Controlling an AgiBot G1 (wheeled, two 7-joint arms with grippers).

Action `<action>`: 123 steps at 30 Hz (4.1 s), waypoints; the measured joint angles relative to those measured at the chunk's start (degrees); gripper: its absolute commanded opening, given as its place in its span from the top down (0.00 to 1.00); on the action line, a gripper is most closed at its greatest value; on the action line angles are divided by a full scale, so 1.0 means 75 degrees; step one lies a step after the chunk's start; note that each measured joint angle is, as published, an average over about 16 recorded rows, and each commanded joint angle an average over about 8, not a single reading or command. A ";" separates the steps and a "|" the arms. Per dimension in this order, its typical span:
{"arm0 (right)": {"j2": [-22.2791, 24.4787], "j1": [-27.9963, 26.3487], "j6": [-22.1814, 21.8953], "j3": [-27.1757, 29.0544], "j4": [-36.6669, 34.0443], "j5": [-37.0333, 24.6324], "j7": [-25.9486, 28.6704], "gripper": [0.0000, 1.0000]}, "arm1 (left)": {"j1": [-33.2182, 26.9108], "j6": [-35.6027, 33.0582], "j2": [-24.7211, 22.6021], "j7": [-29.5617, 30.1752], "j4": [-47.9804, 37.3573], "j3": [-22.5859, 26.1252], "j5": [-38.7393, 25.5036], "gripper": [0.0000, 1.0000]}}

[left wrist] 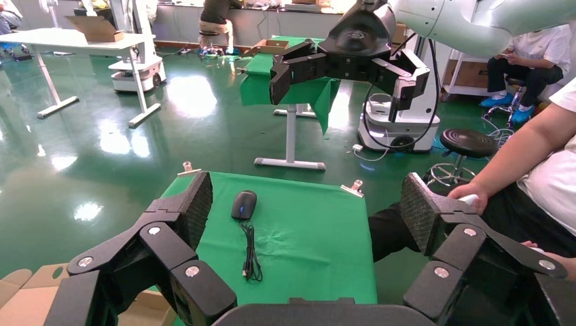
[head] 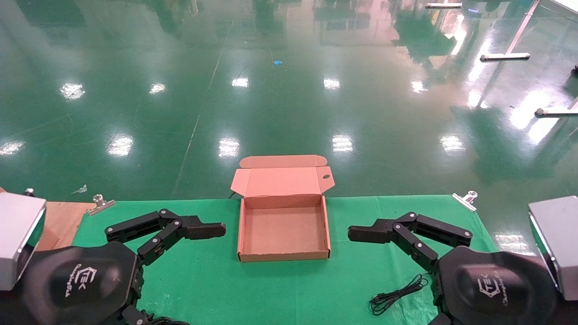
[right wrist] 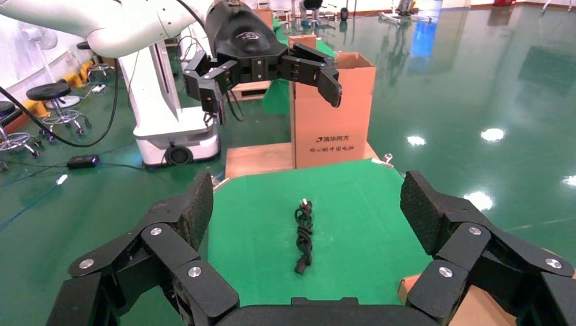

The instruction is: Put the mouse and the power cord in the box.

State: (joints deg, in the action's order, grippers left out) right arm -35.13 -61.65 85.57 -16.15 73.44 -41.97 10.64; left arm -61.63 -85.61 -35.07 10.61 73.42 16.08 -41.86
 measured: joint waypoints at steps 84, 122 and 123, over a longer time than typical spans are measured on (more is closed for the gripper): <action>-0.4906 -0.4251 -0.3897 -0.3785 -0.9356 -0.9201 -0.6935 0.51 | -0.4111 0.2572 -0.3850 -0.4994 -0.9474 0.4201 -0.8097 0.53; -0.4905 -0.4194 -0.3745 -0.3685 -0.9741 -0.9052 -0.7347 1.00 | -0.4107 0.1946 -0.3889 -0.5386 -0.9774 0.4284 -0.8210 1.00; -0.4901 -0.4191 -0.3743 -0.3682 -0.9742 -0.9048 -0.7355 1.00 | -0.4099 0.1964 -0.3892 -0.5385 -0.9775 0.4285 -0.8211 1.00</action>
State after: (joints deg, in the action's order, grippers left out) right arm -71.89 -93.09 57.49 -43.76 0.37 -109.83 -44.53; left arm -92.37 -70.88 -64.26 -29.78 0.10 48.22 -103.44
